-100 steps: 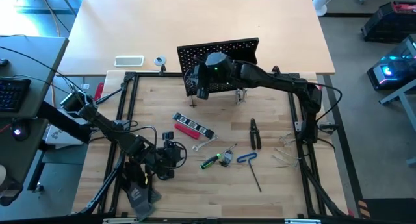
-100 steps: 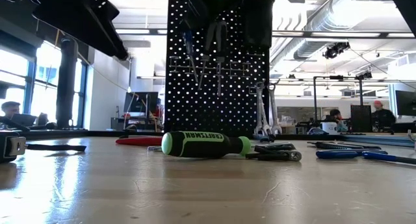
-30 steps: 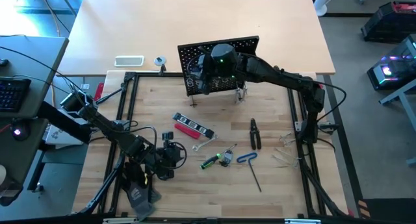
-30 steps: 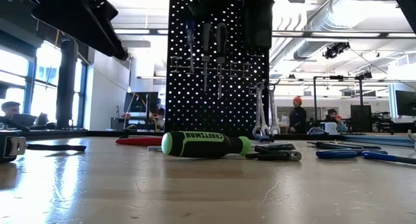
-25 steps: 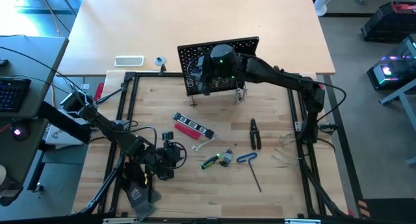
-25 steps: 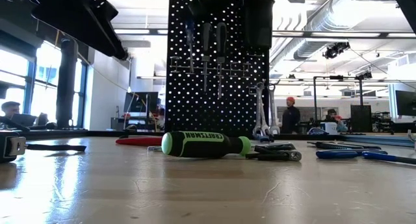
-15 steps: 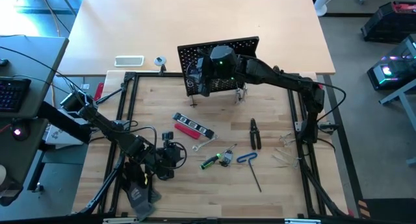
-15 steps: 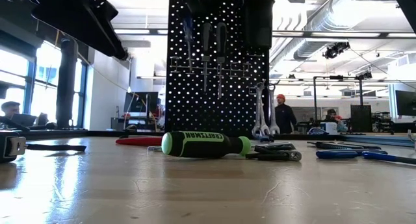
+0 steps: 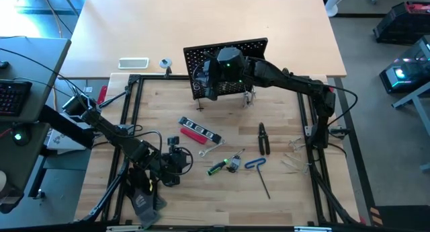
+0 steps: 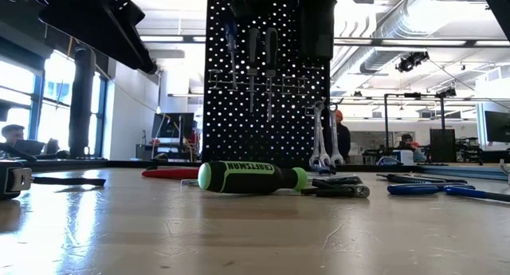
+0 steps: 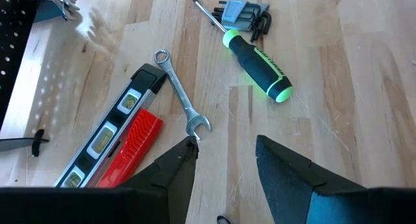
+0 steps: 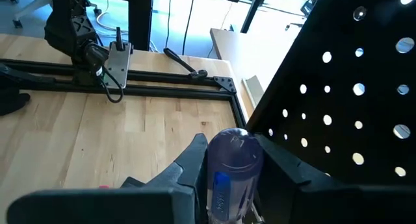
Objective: Hang tools onto peg board
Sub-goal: Hang the blue screwdriver onto the pegboard
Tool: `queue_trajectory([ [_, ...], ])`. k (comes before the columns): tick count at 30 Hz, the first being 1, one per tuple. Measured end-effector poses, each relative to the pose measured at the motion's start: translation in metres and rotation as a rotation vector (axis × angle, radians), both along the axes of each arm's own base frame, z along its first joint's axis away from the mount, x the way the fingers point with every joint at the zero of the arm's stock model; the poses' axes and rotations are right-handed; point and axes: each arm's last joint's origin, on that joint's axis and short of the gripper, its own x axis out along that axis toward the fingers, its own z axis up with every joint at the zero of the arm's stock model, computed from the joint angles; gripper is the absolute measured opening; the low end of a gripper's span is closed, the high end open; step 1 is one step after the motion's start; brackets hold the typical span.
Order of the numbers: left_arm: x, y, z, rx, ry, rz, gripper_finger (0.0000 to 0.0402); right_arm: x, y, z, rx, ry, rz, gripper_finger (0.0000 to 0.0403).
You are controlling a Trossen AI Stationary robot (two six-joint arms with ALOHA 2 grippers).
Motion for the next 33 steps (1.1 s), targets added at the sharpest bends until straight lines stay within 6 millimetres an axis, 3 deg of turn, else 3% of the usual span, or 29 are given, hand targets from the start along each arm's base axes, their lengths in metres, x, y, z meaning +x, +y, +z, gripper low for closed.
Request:
queue_trajectory([
  [33, 0.0000, 0.0000, 0.0000, 0.000, 0.000, 0.000, 0.0152, -0.0021, 0.0073, -0.0078, -0.008, 0.097, 0.031, 0.0099],
])
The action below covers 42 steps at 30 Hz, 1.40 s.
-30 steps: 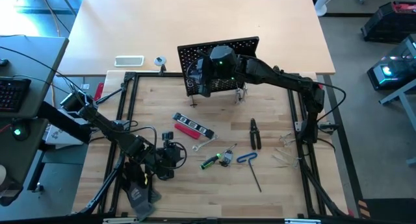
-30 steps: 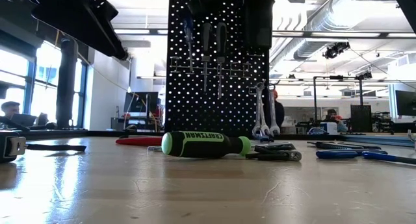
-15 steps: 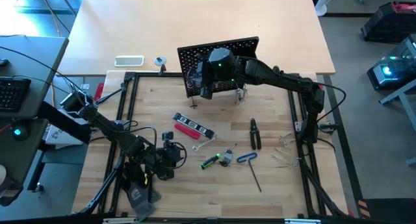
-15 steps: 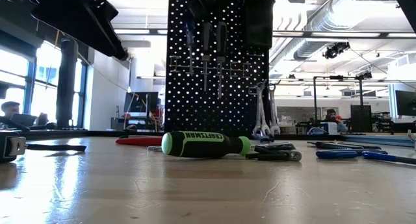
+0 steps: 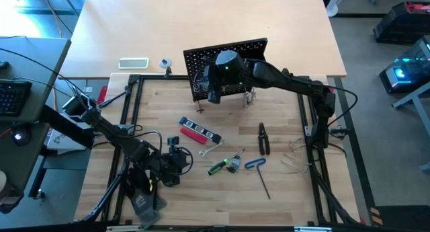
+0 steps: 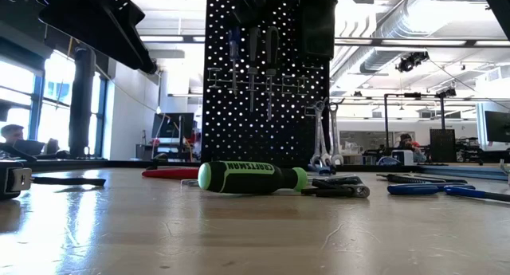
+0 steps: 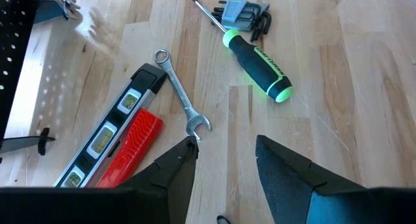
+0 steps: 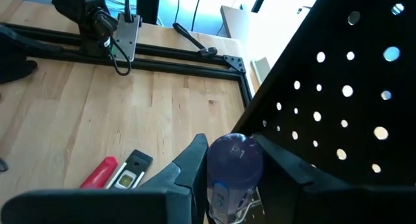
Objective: Hang tools onto peg board
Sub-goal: Hang the blue screwdriver onto the pegboard, then hang the green screwdriver onto the pegboard
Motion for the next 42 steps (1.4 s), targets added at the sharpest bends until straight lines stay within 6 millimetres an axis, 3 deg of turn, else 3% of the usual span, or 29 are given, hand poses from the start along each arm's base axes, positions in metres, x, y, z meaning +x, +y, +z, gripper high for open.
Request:
queue_trajectory([
  [5, 0.000, 0.000, 0.000, 0.000, 0.000, 0.000, 0.0152, 0.001, 0.004, 0.000, -0.015, -0.001, 0.009, 0.0107],
  [14, 0.000, 0.000, 0.000, -0.001, 0.000, 0.001, 0.0152, 0.002, 0.003, 0.001, -0.023, -0.011, -0.046, 0.0194],
  [24, 0.000, 0.000, 0.000, -0.002, -0.001, 0.001, 0.0152, 0.004, 0.010, 0.009, -0.055, -0.038, -0.018, 0.0204],
  [33, 0.000, 0.000, 0.000, -0.001, -0.001, 0.001, 0.0152, -0.003, 0.050, 0.051, -0.153, -0.060, 0.058, 0.0204],
  [39, 0.002, -0.003, 0.001, -0.060, -0.002, -0.031, 0.0152, -0.024, 0.088, 0.083, -0.163, -0.009, 0.118, 0.0204],
  [42, 0.005, -0.006, 0.004, -0.112, -0.031, -0.068, 0.0152, -0.036, 0.107, 0.089, -0.118, 0.046, 0.158, 0.0204],
])
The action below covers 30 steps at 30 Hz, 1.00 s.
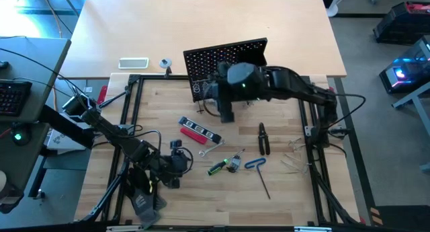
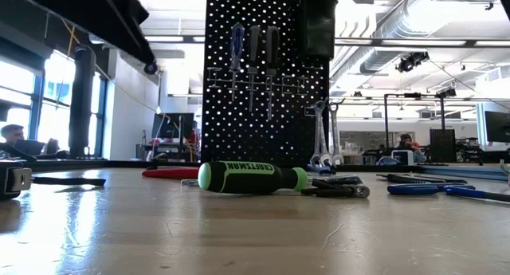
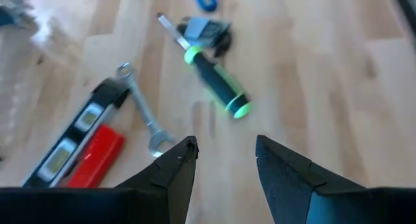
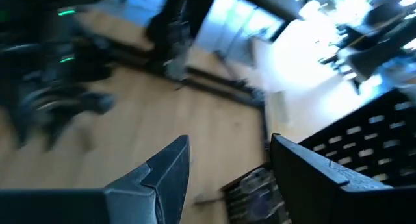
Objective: Hang tools onto peg board
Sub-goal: Hang the green screwdriver onto the pegboard
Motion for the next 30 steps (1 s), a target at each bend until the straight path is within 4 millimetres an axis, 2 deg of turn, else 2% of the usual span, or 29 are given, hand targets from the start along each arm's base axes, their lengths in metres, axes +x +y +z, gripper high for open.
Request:
queue_trajectory([
  [4, 0.003, -0.002, 0.002, -0.025, -0.031, -0.015, 0.0152, -0.009, 0.026, -0.014, 0.099, 0.159, 0.088, 0.0204],
  [7, 0.003, -0.003, 0.002, -0.031, -0.032, -0.010, 0.0152, -0.011, 0.045, -0.039, 0.150, 0.321, 0.121, 0.0204],
  [12, 0.008, -0.006, -0.011, -0.001, 0.005, -0.003, 0.0152, -0.005, 0.080, -0.095, 0.155, 0.529, 0.185, 0.0204],
  [17, 0.018, -0.012, -0.032, 0.025, 0.039, 0.004, 0.0152, 0.003, 0.110, -0.162, 0.163, 0.599, 0.324, 0.0204],
  [21, 0.024, -0.019, -0.045, 0.056, 0.027, 0.003, 0.0152, 0.006, 0.116, -0.216, 0.175, 0.581, 0.365, 0.0204],
  [24, 0.028, -0.023, -0.052, 0.065, 0.015, -0.006, 0.0152, 0.004, 0.116, -0.248, 0.185, 0.545, 0.375, 0.0204],
  [27, 0.032, -0.025, -0.059, 0.063, 0.010, -0.010, 0.0152, 0.003, 0.115, -0.269, 0.220, 0.500, 0.407, 0.0204],
  [30, 0.035, -0.027, -0.063, 0.056, 0.005, -0.011, 0.0152, 0.001, 0.114, -0.282, 0.225, 0.452, 0.418, 0.0204],
])
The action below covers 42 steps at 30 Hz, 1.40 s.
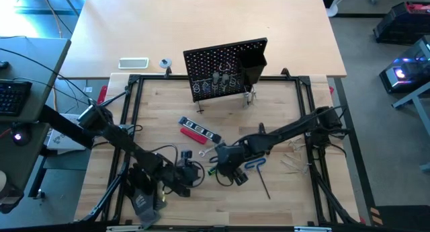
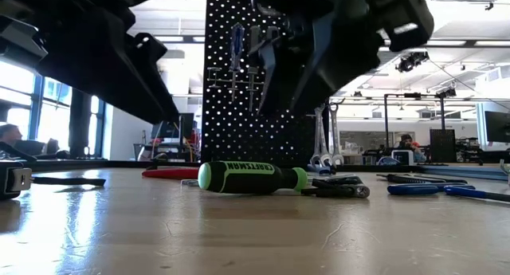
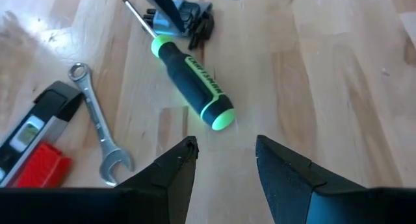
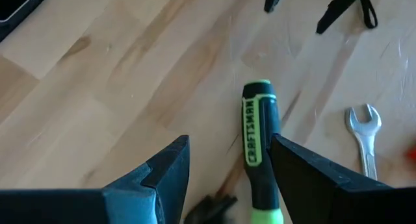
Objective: Hang tools onto peg board
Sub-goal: Hang the green screwdriver onto the pegboard
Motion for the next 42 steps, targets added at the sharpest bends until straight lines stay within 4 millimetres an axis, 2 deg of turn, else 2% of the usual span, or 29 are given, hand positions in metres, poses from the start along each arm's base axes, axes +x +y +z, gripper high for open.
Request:
queue_trajectory([
  [11, 0.008, 0.003, -0.003, -0.027, -0.028, 0.024, 0.0152, 0.002, -0.019, -0.019, 0.063, -0.034, -0.025, 0.0204],
  [22, 0.011, 0.005, -0.002, -0.033, -0.043, 0.029, 0.0152, 0.014, -0.031, -0.060, 0.035, 0.017, -0.056, 0.0204],
  [27, 0.011, 0.006, -0.003, -0.010, -0.034, 0.012, 0.0152, 0.016, -0.035, -0.072, 0.062, 0.054, -0.053, 0.0176],
  [32, 0.009, 0.008, -0.002, 0.058, -0.028, 0.017, 0.0152, 0.017, -0.035, -0.074, 0.072, 0.061, -0.047, 0.0109],
  [37, 0.008, 0.010, 0.002, 0.088, -0.043, 0.020, 0.0152, 0.018, -0.034, -0.072, 0.107, 0.073, -0.048, 0.0108],
  [42, 0.001, 0.012, 0.015, 0.136, -0.068, 0.048, 0.0152, 0.018, -0.027, -0.062, 0.125, 0.070, -0.021, 0.0108],
])
